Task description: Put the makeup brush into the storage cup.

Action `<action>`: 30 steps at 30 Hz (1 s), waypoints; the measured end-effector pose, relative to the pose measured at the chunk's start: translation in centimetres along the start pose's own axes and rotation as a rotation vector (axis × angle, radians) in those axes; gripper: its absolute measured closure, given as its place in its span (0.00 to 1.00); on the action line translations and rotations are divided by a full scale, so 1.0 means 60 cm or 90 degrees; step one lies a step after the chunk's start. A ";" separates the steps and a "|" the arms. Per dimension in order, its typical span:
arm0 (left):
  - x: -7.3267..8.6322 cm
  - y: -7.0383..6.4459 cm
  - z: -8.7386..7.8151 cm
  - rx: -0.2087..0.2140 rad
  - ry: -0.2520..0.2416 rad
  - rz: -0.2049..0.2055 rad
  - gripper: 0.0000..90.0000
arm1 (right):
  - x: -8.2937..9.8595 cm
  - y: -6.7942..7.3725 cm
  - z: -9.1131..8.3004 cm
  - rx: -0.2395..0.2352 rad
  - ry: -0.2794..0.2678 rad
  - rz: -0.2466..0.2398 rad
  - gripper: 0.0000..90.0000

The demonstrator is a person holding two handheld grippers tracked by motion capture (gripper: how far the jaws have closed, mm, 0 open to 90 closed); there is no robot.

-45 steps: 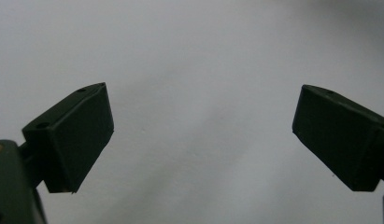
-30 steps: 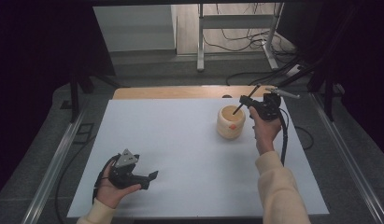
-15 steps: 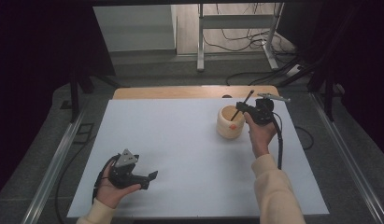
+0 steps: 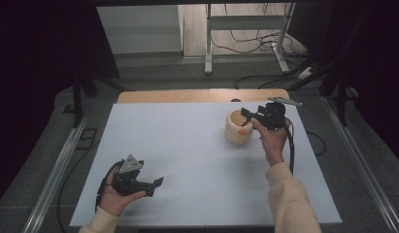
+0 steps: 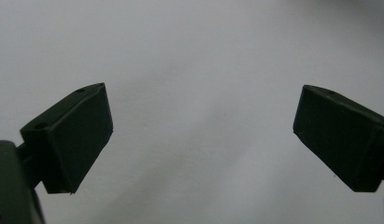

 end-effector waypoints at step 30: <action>0.004 0.004 -0.009 -0.021 -0.008 -0.013 0.04 | 0.031 0.063 -0.054 -0.060 0.033 -0.107 0.10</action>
Point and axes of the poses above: each handheld gripper's, and its own axes: z roughly forward along the jaws, x roughly out of its underside, y roughly to its left, the point moved 4 cm from there along z, roughly forward along the jaws, and after that the axes turned 10 degrees about -x, right-handed, at the moved point
